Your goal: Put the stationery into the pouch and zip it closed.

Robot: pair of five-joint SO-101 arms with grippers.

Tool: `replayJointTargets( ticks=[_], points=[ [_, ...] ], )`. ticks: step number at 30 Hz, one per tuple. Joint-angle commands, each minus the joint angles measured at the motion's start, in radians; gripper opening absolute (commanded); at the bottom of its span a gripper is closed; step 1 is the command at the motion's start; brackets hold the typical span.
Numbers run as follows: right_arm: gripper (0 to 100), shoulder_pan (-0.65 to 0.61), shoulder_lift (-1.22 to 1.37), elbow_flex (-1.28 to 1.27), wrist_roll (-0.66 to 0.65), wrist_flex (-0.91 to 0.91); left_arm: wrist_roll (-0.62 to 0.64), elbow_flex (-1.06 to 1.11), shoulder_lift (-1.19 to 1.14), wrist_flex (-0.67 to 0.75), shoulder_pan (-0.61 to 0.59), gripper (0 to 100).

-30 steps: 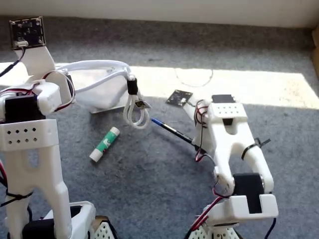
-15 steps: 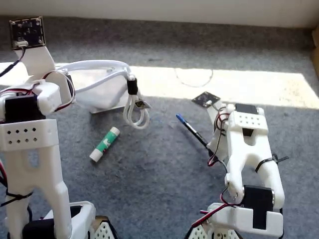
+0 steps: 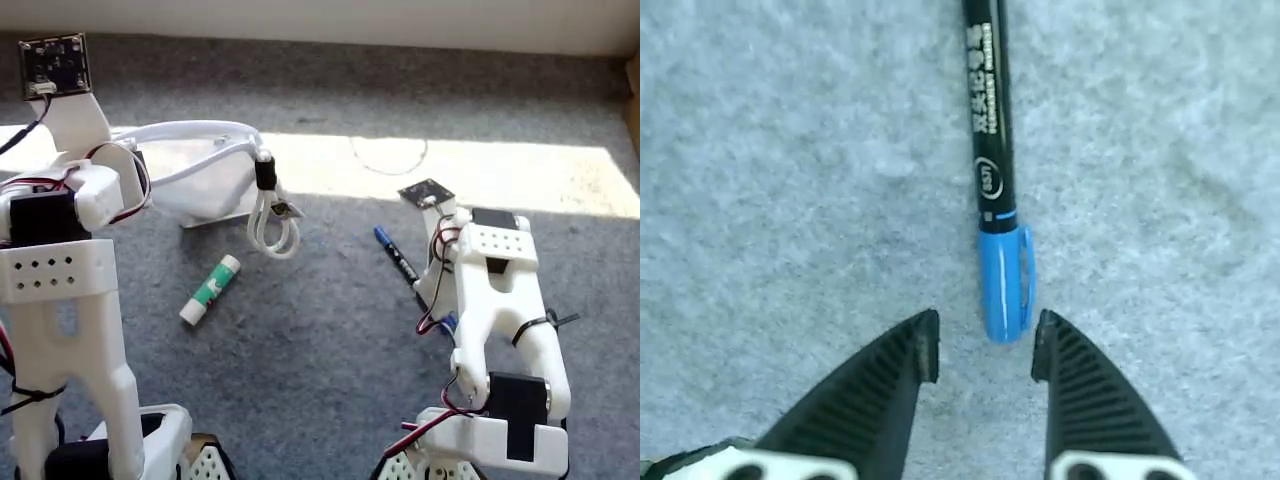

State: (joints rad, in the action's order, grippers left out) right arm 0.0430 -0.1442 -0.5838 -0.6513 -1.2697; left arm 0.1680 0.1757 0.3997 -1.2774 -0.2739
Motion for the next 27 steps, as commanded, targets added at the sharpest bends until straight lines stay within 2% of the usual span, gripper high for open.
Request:
replayJointTargets(
  ticks=[1,6,12,23,27],
  points=[
    [14.9,-0.071,-0.056,0.016,0.011,0.064,-0.008,0.005,-0.002,0.014,-0.013,1],
    [14.9,-0.16,-0.054,0.016,0.121,0.2,-0.008,0.007,-0.002,0.014,-0.013,1],
    [14.9,-0.222,-0.045,0.016,0.169,0.332,-0.008,0.007,-0.002,0.014,-0.013,1],
    [14.8,-0.294,-0.039,0.016,0.169,0.486,-0.008,0.007,-0.002,0.014,-0.013,1],
    [14.8,-0.291,0.048,0.117,0.167,0.463,-0.008,0.007,-0.004,0.014,-0.013,1]
  ],
)
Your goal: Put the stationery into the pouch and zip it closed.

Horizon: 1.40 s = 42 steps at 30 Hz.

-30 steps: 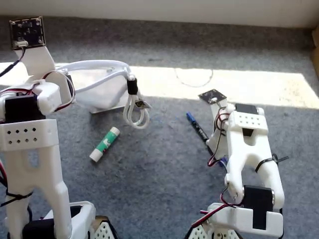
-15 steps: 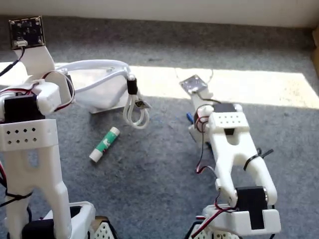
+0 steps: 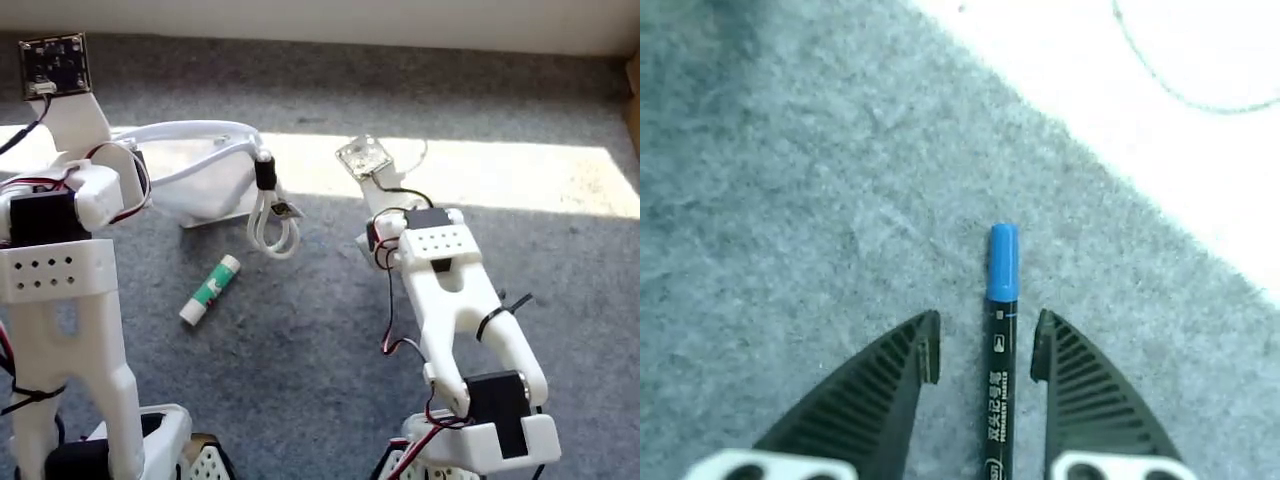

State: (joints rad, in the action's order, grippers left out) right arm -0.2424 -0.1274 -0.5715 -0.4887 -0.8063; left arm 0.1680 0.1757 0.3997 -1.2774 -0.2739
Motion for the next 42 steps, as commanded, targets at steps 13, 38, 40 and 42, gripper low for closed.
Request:
replayJointTargets(
  ticks=[13,38,40,42],
  points=[
    [7.7,-0.002,0.355,0.403,0.009,-0.114,-0.009,0.007,-0.004,0.014,-0.013,1],
    [0.5,0.038,0.403,0.458,-0.083,-0.298,-0.009,0.007,-0.004,0.014,-0.013,1],
    [0.5,0.038,0.352,0.456,-0.081,-0.32,-0.009,0.007,-0.004,0.014,-0.013,1],
    [0.5,0.035,0.297,0.455,-0.081,-0.335,-0.009,0.007,-0.004,0.014,-0.013,1]
  ],
)
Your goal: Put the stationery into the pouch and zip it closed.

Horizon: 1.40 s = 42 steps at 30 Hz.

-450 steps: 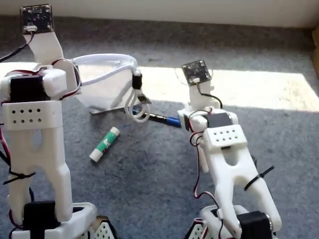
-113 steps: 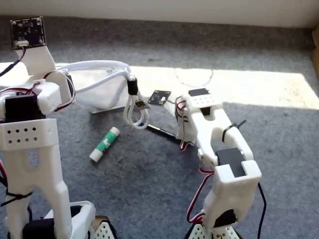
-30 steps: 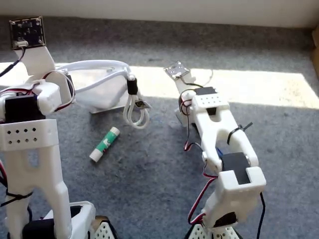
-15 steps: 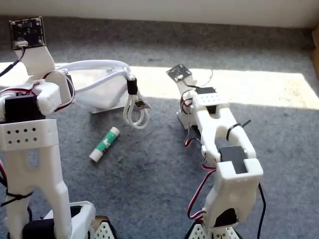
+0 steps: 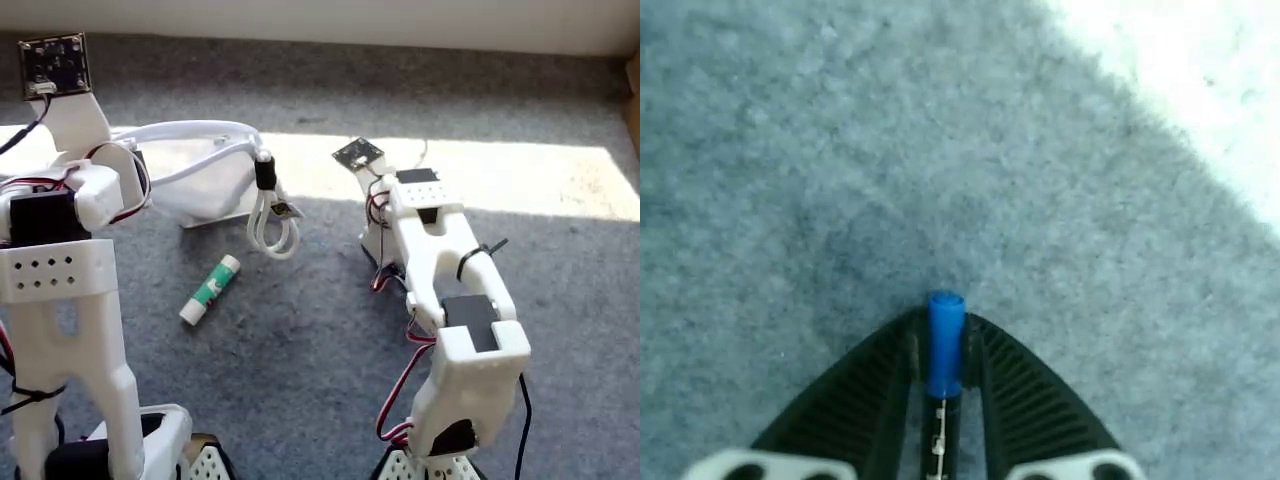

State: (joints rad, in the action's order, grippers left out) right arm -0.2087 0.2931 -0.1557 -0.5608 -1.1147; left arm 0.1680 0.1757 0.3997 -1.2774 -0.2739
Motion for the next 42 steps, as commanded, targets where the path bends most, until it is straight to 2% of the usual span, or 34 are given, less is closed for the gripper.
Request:
replayJointTargets(
  ticks=[1,4,8,21,25,34,37,42],
  points=[
    [0.5,-0.001,-0.151,0.039,-0.009,-0.033,-0.009,0.007,-0.004,0.014,-0.013,1],
    [0.5,-0.002,-0.232,0.038,-0.005,-0.056,-0.009,0.007,-0.004,0.014,-0.013,1],
    [0.5,-0.004,-0.329,0.039,0.071,-0.102,-0.009,0.007,-0.004,0.014,-0.013,1],
    [0.5,-0.091,-0.624,0.038,0.152,-0.194,-0.009,0.007,-0.004,0.014,-0.013,1],
    [0.5,-0.108,-0.708,0.042,0.215,-0.191,-0.009,0.007,-0.004,0.014,-0.013,1],
    [0.5,-0.236,-0.871,0.045,0.218,-0.182,-0.009,0.007,-0.004,0.014,-0.013,1],
    [0.5,-0.283,-0.906,0.047,0.282,-0.18,-0.009,0.007,-0.004,0.014,-0.013,1],
    [0.5,-0.341,-0.98,0.041,0.342,-0.018,-0.009,0.007,-0.004,0.014,-0.013,1]
  ],
)
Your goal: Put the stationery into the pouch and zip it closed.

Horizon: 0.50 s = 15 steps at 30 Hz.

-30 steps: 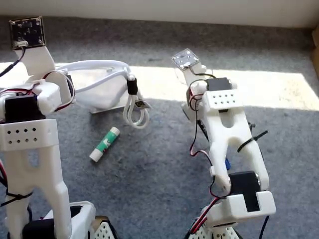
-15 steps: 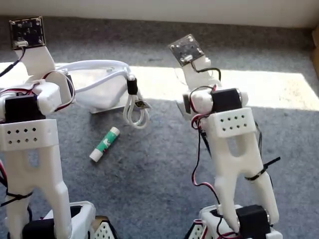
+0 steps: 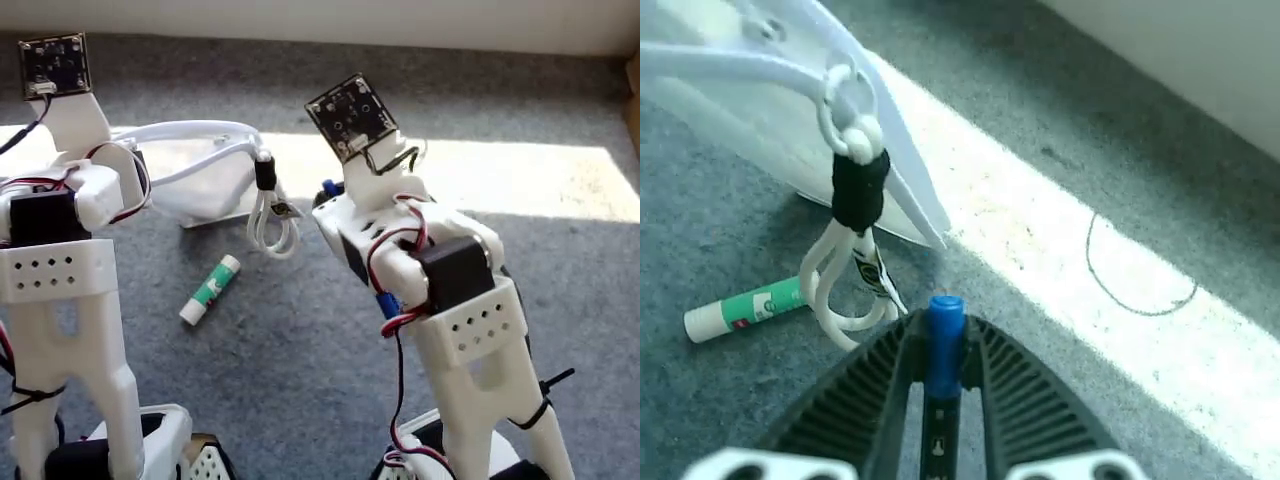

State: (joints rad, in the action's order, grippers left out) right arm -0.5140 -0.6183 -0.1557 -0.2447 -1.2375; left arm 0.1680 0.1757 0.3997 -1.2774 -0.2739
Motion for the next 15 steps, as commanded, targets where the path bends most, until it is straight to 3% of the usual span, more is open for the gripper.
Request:
replayJointTargets(
  ticks=[1,15],
  points=[
    [0.5,-0.05,-0.084,0.041,0.026,0.148,-0.009,0.007,-0.004,0.014,-0.013,1],
    [0.5,-0.254,-0.137,0.038,0.02,0.45,-0.009,0.007,-0.004,0.014,-0.013,1]
  ],
)
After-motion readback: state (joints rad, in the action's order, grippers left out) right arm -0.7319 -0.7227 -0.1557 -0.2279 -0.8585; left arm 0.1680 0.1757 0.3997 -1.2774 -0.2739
